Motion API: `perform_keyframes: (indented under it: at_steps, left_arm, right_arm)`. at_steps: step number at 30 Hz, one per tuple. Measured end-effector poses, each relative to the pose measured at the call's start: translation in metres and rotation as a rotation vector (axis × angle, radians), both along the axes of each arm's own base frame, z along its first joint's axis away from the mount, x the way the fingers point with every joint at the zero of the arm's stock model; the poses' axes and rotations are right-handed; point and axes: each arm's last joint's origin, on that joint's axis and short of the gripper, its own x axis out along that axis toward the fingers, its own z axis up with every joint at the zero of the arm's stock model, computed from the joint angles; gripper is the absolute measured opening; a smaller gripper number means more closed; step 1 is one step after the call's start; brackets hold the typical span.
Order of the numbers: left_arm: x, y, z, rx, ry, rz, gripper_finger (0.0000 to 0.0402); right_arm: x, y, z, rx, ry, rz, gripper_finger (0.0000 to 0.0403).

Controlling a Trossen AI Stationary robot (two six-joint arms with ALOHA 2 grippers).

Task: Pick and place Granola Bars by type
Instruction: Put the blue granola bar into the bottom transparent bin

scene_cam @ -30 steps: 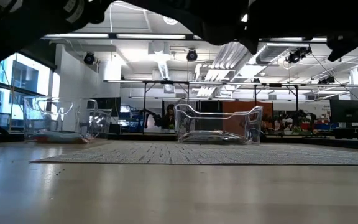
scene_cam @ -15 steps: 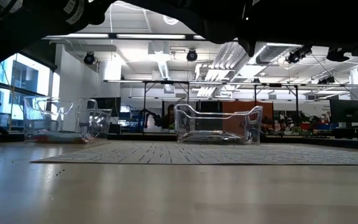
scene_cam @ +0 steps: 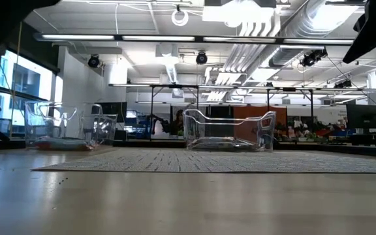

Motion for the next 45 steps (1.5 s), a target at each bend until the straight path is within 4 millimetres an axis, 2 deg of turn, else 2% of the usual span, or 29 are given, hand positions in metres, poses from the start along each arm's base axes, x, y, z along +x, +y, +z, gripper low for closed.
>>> perform_keyframes:
  at_steps: [2,7,11,13,14,17,21,30,36,40,45]
  left_arm:
    - [-0.010,-0.004,0.004,0.005,0.090,-0.033,0.0168]
    - [-0.028,-0.021,-0.012,-0.096,0.352,-0.106,0.0129]
    - [-0.027,-0.033,-0.041,-0.120,0.440,-0.053,0.0054]
    - [-0.020,-0.037,-0.054,-0.142,0.416,-0.049,0.0016]
    - [-0.017,-0.039,-0.058,-0.154,0.404,-0.044,0.0009]
    - [-0.008,-0.042,-0.069,-0.198,0.342,-0.055,0.0017]
    - [0.000,-0.045,-0.088,-0.229,0.317,-0.062,0.0003]
    - [0.014,-0.032,-0.125,-0.233,0.309,-0.035,0.0001]
    - [0.023,-0.013,-0.125,-0.276,0.274,-0.013,0.0000]
    - [0.023,0.001,-0.138,-0.287,0.367,0.019,0.0000]
    - [0.019,0.012,-0.140,-0.261,0.474,0.053,0.0000]
  right_arm:
    - [0.000,0.000,0.000,-0.005,0.003,0.007,0.0099]
    - [0.000,0.000,0.000,-0.021,0.005,0.020,0.0099]
    - [0.001,0.000,0.001,-0.015,-0.013,0.010,0.0099]
    - [0.001,0.000,0.001,-0.016,-0.025,0.003,0.0098]
    - [0.002,0.001,0.001,-0.018,-0.034,0.001,0.0098]
    - [0.003,0.001,0.002,-0.024,-0.054,-0.006,0.0098]
    - [0.005,0.002,0.003,-0.013,-0.075,-0.005,0.0098]
    - [0.006,0.003,0.003,0.004,-0.091,-0.008,0.0098]
    - [0.007,0.004,0.003,0.008,-0.089,-0.001,0.0098]
    - [0.007,0.004,0.003,0.008,-0.088,-0.001,0.0098]
    - [0.007,0.004,0.003,0.009,-0.088,0.000,0.0098]
